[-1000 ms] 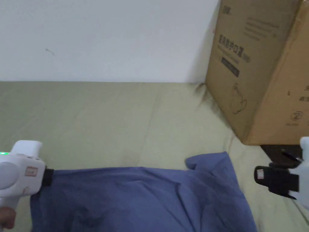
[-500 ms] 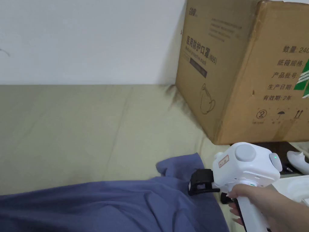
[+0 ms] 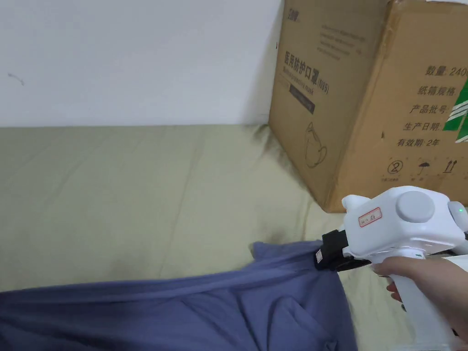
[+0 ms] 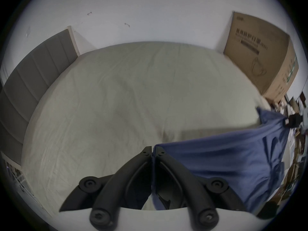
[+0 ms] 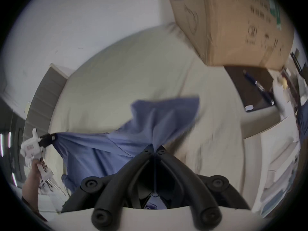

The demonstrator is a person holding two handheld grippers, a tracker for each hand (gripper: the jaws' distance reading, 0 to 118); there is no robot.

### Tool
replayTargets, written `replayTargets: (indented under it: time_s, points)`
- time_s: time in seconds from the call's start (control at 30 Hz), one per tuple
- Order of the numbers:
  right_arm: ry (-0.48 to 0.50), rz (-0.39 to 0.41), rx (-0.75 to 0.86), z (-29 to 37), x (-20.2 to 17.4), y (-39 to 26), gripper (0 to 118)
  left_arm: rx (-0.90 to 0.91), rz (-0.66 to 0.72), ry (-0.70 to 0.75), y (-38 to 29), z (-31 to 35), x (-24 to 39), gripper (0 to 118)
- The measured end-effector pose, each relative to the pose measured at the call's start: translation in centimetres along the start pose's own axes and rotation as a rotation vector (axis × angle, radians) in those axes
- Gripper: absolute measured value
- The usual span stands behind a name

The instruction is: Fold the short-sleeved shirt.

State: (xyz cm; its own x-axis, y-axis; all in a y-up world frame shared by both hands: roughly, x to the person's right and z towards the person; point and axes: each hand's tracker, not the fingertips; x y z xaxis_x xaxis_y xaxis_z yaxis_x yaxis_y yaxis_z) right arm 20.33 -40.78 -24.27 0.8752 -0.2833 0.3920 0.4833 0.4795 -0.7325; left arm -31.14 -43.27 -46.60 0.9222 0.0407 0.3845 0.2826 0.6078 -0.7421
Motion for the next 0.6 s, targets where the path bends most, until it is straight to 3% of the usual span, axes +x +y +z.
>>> replayTargets:
  time_s: [0.3, 0.6]
  points:
    - [0.032, 0.033, 0.240, 16.8, -3.5, -0.7, 0, 0.238, -0.041, -0.048, 4.3, 16.7, -0.6, 1]
    - [0.030, 0.137, 0.455, 31.8, -8.3, 0.5, 0, 0.472, -0.120, -0.043, 7.6, 32.1, -0.2, 1]
